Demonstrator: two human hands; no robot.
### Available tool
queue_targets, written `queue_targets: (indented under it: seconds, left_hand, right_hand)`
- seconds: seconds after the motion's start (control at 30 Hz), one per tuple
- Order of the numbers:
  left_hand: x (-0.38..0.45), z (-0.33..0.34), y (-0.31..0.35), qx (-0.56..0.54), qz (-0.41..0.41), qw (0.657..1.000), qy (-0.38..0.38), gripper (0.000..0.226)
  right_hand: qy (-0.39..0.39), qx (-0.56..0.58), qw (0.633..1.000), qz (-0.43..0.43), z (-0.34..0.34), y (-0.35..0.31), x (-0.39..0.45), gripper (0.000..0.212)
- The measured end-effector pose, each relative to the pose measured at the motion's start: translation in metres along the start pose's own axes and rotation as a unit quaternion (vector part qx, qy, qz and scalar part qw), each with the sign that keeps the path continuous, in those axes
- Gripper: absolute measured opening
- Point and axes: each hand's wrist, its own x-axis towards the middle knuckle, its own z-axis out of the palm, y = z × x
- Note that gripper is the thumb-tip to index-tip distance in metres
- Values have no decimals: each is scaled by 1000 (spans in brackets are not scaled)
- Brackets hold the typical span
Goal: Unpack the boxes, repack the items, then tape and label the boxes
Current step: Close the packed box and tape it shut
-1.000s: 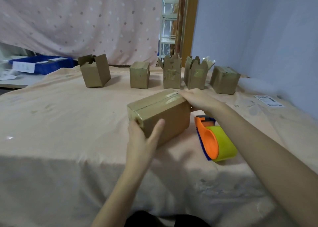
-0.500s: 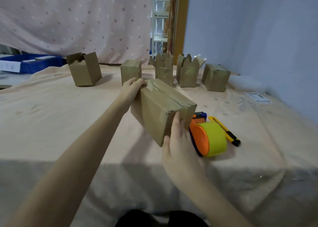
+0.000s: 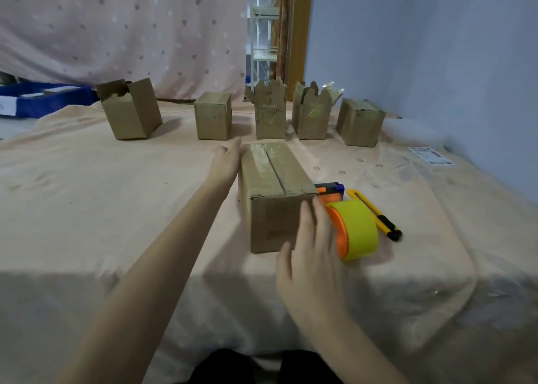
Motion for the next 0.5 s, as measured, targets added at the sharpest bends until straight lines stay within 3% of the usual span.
queue_targets:
  seconds: [0.1,0.23,0.33,0.5]
  left_hand:
    - [-47,-4,0,-19,39,999,14,32]
    - [-105,-2,-6,17,102,993,-54,52]
    - [-107,0,-10,30,106,992,-56,54]
    - [-98,-1,-8,18,104,992,-72,50]
  right_hand:
    - [44,9,999,-10,-3,13,23,54]
    - [27,42,997,-54,-2,22,37,47]
    - [18,52,996,-69,-3,23,36,49]
    - [66,46,995,-56,-22,42,26,49]
